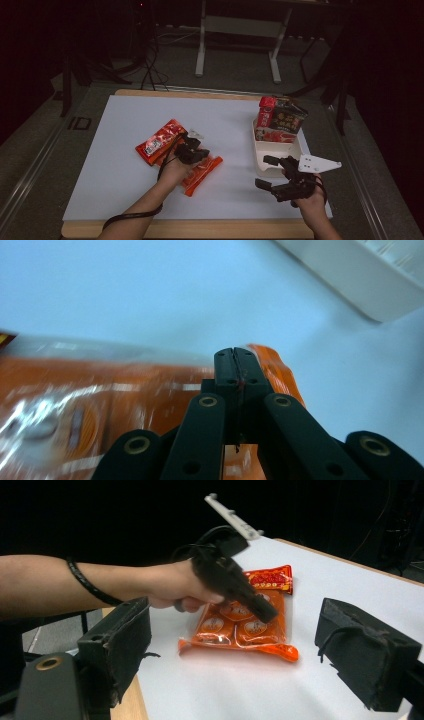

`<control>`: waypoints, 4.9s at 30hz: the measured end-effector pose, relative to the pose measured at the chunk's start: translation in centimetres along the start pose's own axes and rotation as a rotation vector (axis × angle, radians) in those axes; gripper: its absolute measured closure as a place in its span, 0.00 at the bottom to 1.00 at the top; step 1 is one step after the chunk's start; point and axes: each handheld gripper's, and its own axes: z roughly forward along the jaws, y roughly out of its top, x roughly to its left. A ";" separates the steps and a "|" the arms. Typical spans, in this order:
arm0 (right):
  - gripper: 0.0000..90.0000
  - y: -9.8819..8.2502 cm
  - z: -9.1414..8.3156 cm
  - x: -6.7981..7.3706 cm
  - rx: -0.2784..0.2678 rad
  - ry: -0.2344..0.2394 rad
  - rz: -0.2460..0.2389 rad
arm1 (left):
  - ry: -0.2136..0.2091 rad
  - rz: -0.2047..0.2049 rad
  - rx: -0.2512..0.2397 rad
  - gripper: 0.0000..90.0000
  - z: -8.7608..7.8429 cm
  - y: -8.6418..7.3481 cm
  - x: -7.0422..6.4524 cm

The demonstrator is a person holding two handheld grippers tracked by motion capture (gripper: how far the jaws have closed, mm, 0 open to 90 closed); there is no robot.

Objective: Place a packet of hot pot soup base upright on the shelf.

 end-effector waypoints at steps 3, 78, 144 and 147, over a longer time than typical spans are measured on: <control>0.16 -0.1 -0.1 0.0 0.001 0.001 0.002 | 0.016 0.001 0.021 1.00 1.2 0.8 0.1; 0.16 0.2 -0.5 0.4 -0.024 -0.067 -0.071 | 0.219 -0.131 -0.153 0.63 -11.1 -8.5 9.6; 0.15 0.2 -0.7 0.4 -0.015 -0.129 -0.094 | 0.301 -0.083 -0.159 1.00 -9.6 -4.5 12.1; 0.15 0.3 -0.8 0.4 -0.023 -0.134 -0.088 | 0.296 -0.075 -0.189 1.00 -10.4 -4.2 11.6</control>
